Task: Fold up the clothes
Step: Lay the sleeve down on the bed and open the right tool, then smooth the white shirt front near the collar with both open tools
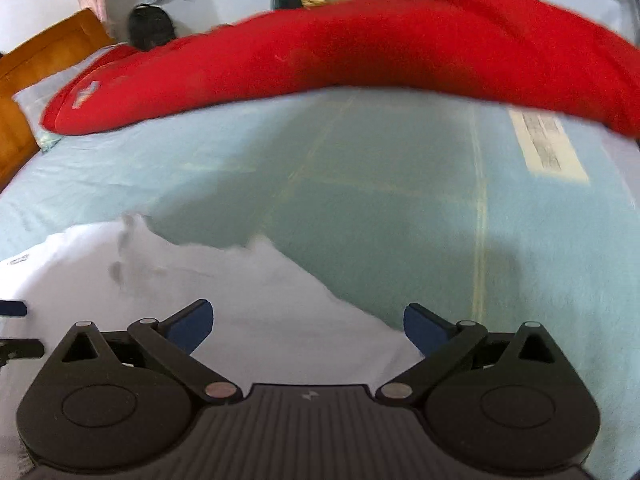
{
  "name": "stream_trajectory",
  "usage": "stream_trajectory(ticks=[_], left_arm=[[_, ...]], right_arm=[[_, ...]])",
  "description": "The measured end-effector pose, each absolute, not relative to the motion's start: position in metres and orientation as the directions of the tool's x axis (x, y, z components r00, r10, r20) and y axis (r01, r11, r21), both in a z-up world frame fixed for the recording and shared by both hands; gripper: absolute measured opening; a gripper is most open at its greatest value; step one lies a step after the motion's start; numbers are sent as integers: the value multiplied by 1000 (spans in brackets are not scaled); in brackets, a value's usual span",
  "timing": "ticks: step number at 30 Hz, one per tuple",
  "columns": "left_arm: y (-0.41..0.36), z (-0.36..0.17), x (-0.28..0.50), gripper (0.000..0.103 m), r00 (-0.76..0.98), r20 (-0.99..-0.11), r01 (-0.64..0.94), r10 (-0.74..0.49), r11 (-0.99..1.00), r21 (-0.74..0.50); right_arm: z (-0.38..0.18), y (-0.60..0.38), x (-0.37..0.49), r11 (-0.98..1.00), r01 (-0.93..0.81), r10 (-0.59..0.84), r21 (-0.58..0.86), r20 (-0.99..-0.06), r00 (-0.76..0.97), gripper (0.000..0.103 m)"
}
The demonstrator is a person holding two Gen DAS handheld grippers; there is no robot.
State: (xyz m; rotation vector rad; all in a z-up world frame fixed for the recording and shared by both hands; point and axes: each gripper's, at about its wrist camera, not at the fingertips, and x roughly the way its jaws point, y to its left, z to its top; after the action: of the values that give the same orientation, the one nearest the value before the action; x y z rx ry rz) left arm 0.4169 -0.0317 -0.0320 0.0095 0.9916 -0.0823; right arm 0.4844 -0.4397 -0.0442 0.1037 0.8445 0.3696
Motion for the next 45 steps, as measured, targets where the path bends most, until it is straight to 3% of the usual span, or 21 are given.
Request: stream_trajectory(ticks=[3, 5, 8, 13, 21, 30, 39, 45], left_arm=[[-20, -32, 418, 83, 540, -838, 63, -73, 997, -46], [-13, -37, 421, 83, 532, -844, 60, -77, 997, -53], [-8, -37, 425, 83, 541, -837, 77, -77, 996, -41], [2, -30, 429, 83, 563, -817, 117, -121, 991, -66], [7, -47, 441, 85, 515, -841, 174, -166, 981, -87], [-6, -45, 445, 86, 513, -844, 228, -153, 973, -37], [-36, -28, 442, 86, 536, -836, 235, -120, 972, 11], [-77, -16, 436, 86, 557, -822, 248, -117, 968, 31]], right_arm=[[-46, -419, 478, 895, -346, 434, 280, -722, 539, 103], [-63, -406, 488, 905, -351, 402, 241, -752, 522, 103], [-72, -410, 507, 941, -272, 325, 200, -750, 576, 103], [-37, -417, 480, 961, -188, 276, 202, -728, 627, 103], [-54, -424, 387, 984, 53, 112, 172, -820, 562, 103], [-46, -440, 341, 971, 203, -33, 130, -763, 646, 103], [-56, -517, 284, 902, 379, -63, 208, -805, 590, 103], [-44, -568, 298, 901, 393, -134, 184, -743, 655, 103]])
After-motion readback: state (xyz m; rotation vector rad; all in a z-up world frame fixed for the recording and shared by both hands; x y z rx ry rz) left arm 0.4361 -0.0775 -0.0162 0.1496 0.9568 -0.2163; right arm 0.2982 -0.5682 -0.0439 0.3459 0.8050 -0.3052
